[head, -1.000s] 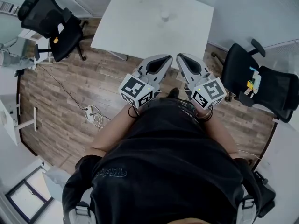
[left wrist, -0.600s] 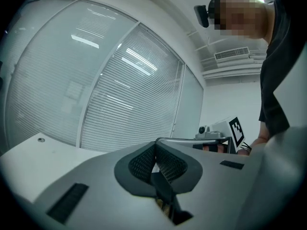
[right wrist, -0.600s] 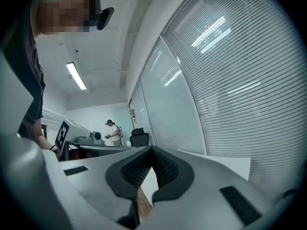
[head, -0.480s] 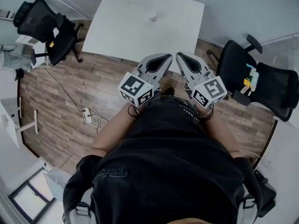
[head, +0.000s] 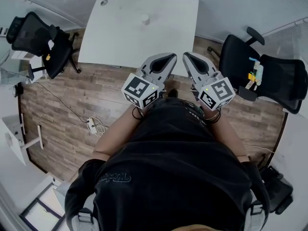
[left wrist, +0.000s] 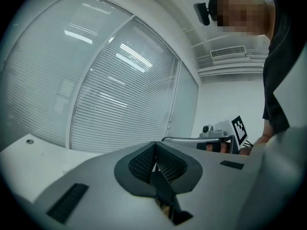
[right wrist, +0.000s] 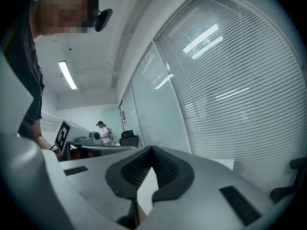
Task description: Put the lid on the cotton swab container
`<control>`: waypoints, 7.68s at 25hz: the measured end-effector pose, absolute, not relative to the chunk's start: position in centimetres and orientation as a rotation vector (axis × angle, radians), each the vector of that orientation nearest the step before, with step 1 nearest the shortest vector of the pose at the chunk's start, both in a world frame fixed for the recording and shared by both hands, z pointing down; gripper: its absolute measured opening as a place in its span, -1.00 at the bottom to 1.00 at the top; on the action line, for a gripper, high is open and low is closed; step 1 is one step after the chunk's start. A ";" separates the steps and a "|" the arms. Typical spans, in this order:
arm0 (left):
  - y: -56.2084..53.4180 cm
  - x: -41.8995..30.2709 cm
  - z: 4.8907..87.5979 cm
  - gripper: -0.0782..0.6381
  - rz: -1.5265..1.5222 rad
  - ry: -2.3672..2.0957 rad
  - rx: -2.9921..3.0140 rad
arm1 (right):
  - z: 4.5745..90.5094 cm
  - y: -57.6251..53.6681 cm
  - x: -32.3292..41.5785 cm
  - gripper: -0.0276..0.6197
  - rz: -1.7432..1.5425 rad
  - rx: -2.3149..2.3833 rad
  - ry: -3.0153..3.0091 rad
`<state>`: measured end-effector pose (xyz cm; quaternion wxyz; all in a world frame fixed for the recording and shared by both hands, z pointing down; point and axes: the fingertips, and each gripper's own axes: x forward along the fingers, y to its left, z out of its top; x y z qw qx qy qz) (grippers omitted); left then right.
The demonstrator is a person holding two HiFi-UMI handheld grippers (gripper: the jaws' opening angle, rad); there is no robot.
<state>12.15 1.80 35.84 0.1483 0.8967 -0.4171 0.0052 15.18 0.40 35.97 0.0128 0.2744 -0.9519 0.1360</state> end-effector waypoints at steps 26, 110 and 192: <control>-3.6 8.0 36.8 -0.74 0.073 -1.026 2.626 | 36.4 -5.5 10.9 -0.84 0.447 0.983 -2.905; -21.6 -6.8 58.0 0.06 0.488 -1.227 2.476 | 39.4 -20.8 3.5 -0.84 0.505 1.012 -2.790; -23.0 -7.6 67.7 -0.06 1.003 -1.015 2.439 | 42.1 -21.0 4.2 -0.84 0.510 0.992 -2.713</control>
